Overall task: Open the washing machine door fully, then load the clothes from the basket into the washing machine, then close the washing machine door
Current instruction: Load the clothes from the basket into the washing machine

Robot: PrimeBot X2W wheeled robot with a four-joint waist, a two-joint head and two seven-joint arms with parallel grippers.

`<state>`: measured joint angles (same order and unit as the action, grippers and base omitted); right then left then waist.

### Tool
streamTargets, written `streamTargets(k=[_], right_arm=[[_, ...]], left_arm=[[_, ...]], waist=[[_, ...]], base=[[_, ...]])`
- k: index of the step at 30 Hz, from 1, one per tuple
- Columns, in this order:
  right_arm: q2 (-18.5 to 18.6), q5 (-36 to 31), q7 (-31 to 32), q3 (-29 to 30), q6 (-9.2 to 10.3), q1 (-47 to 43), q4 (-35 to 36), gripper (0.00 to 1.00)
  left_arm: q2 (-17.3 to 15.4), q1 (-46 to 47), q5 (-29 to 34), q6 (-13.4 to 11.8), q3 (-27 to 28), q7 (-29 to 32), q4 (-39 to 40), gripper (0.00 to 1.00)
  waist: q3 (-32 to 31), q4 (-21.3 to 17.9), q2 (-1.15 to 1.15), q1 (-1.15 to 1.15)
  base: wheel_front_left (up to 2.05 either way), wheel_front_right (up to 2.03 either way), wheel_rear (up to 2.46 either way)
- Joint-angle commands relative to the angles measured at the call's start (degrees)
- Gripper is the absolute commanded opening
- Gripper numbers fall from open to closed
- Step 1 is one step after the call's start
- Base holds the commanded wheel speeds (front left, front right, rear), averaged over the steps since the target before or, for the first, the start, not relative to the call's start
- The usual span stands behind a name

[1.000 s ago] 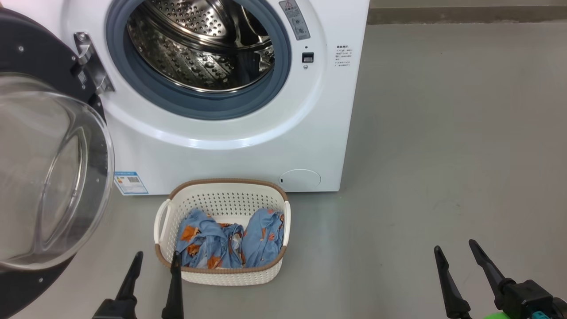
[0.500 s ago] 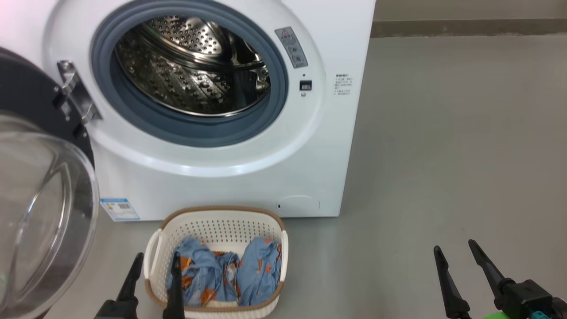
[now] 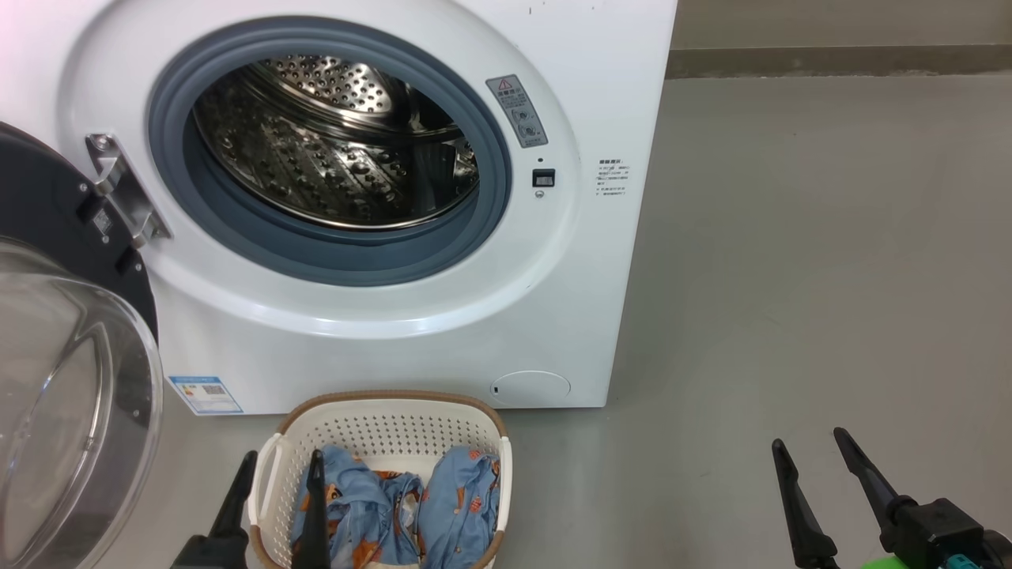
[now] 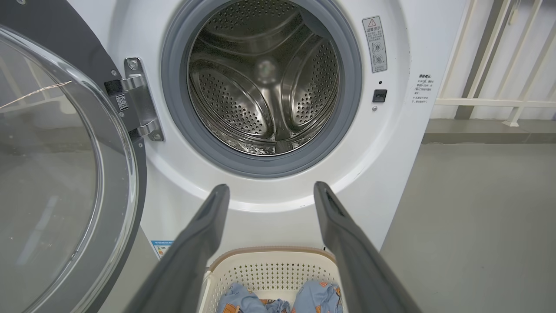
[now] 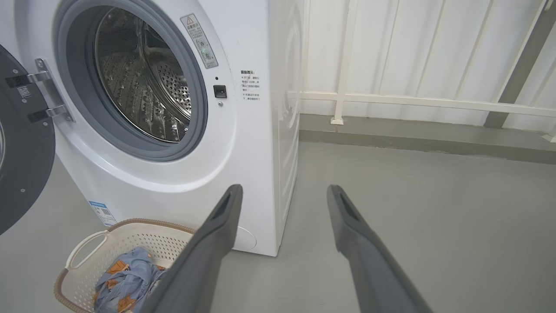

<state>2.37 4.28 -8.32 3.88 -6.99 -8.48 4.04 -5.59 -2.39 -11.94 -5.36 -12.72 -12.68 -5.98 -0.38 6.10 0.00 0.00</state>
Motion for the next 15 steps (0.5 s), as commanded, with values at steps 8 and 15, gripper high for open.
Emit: streamTargets(k=[8, 15], right_arm=[[0.5, 0.3, -0.2, -1.8, -0.5, 0.9, 1.5, 1.0], [0.5, 0.5, -0.2, -1.9, -0.5, 1.1, 1.7, 1.0]], left_arm=[[-0.9, 1.7, -0.2, -0.8, 1.3, -0.3, 1.7, 1.0], [-0.9, 2.3, -0.4, -0.9, 0.8, -0.3, 1.3, 1.0]], waist=[[0.4, -0.1, 0.0, 0.0], [0.8, -0.1, 0.0, 0.0]], base=[[0.0, 0.0, 0.0], [0.0, 0.0, 0.0]])
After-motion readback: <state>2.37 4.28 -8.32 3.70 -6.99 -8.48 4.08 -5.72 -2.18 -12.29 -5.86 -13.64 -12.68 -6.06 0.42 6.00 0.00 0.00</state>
